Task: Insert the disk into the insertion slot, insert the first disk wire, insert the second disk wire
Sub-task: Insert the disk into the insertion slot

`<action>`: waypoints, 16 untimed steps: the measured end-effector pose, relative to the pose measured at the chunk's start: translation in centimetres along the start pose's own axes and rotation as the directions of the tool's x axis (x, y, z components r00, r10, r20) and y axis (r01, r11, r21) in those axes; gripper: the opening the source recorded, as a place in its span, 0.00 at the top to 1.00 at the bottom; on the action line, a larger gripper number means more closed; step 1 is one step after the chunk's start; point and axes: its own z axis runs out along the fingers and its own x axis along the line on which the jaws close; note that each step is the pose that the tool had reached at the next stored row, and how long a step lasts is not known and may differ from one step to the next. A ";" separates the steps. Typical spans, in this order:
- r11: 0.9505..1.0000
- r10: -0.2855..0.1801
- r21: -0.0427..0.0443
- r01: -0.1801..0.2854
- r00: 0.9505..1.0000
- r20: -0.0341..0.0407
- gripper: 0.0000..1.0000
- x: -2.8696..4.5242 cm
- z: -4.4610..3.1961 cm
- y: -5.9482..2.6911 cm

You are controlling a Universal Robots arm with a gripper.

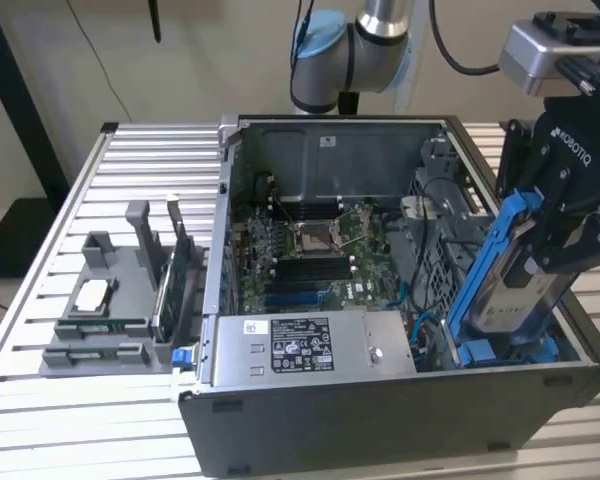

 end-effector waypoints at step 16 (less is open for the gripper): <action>1.000 0.000 0.000 0.000 1.000 0.000 0.67 0.00 1.96 -0.10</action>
